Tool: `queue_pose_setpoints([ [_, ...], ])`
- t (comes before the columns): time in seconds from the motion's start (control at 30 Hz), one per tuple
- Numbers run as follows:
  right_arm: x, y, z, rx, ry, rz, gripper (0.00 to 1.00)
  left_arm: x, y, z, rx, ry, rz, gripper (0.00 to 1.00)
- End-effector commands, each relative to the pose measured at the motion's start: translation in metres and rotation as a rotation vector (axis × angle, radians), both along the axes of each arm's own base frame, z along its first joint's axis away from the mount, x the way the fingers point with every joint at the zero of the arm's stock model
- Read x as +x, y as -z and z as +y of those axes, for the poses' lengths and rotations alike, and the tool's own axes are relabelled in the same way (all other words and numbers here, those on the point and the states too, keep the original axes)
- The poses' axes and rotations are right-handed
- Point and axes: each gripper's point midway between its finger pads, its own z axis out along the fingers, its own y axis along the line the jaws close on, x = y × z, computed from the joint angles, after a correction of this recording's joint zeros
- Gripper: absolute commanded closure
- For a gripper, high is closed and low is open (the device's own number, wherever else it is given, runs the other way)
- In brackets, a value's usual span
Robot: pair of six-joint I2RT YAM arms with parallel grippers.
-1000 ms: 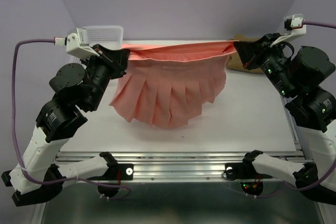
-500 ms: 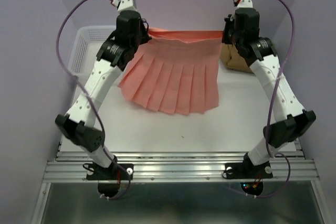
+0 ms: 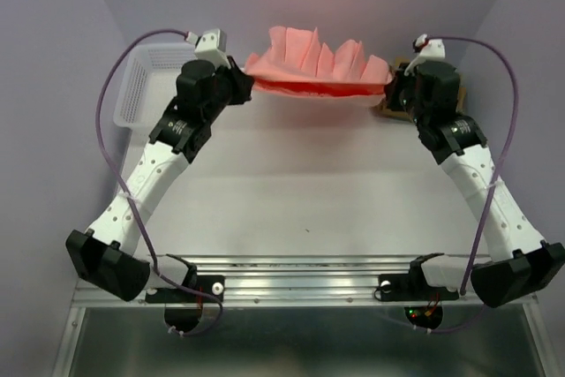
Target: Fold and stack the skirts
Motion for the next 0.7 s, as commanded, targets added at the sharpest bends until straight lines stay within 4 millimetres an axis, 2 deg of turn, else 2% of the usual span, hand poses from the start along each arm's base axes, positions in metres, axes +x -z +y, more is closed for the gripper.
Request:
queue_pose_setpoints([
  [0.0, -0.035, 0.143, -0.033, 0.050, 0.194, 0.315, 0.92, -0.016, 0.125, 0.023, 0.029, -0.052, 0.160, 0.99],
  [0.03, -0.053, 0.152, -0.030, 0.095, 0.178, 0.334, 0.89, -0.023, 0.144, 0.018, -0.017, -0.049, 0.201, 0.92],
  [0.1, -0.084, 0.185, -0.024, 0.125, 0.135, 0.429, 0.83, -0.046, 0.193, 0.016, -0.026, -0.047, 0.312, 0.87],
  [0.13, -0.108, 0.194, -0.013, 0.165, 0.053, 0.463, 0.81, -0.076, 0.229, 0.012, -0.028, -0.056, 0.400, 0.85],
  [0.17, -0.127, 0.200, -0.008, 0.172, 0.004, 0.499, 0.75, -0.093, 0.239, 0.006, -0.022, -0.028, 0.414, 0.75],
  [0.2, -0.139, 0.194, 0.001, 0.198, -0.071, 0.490, 0.70, -0.109, 0.242, 0.008, -0.018, -0.036, 0.398, 0.45],
  [0.23, -0.149, 0.186, 0.007, 0.219, -0.123, 0.467, 0.61, -0.127, 0.250, 0.009, -0.014, -0.045, 0.451, 0.31],
  [0.27, -0.157, 0.165, 0.009, 0.241, -0.153, 0.397, 0.49, -0.134, 0.247, 0.012, -0.019, -0.047, 0.455, 0.20],
  [0.3, -0.162, 0.156, 0.009, 0.256, -0.160, 0.381, 0.39, -0.137, 0.240, 0.014, -0.042, -0.056, 0.449, 0.06],
  [0.33, -0.164, 0.139, 0.015, 0.285, -0.193, 0.350, 0.31, -0.143, 0.224, 0.015, -0.090, -0.047, 0.411, 0.01],
  [0.37, -0.166, 0.132, 0.019, 0.296, -0.212, 0.344, 0.22, -0.145, 0.215, 0.014, -0.116, -0.034, 0.390, 0.01],
  [0.4, -0.165, 0.128, 0.022, 0.302, -0.232, 0.345, 0.00, -0.148, 0.201, 0.014, -0.153, -0.022, 0.355, 0.01],
  [0.53, -0.163, 0.114, 0.036, 0.319, -0.316, 0.324, 0.00, -0.149, 0.181, 0.018, -0.173, -0.027, 0.315, 0.01],
  [0.67, -0.152, 0.125, 0.044, 0.355, -0.325, 0.338, 0.00, -0.145, 0.181, 0.009, -0.164, 0.003, 0.330, 0.01],
])
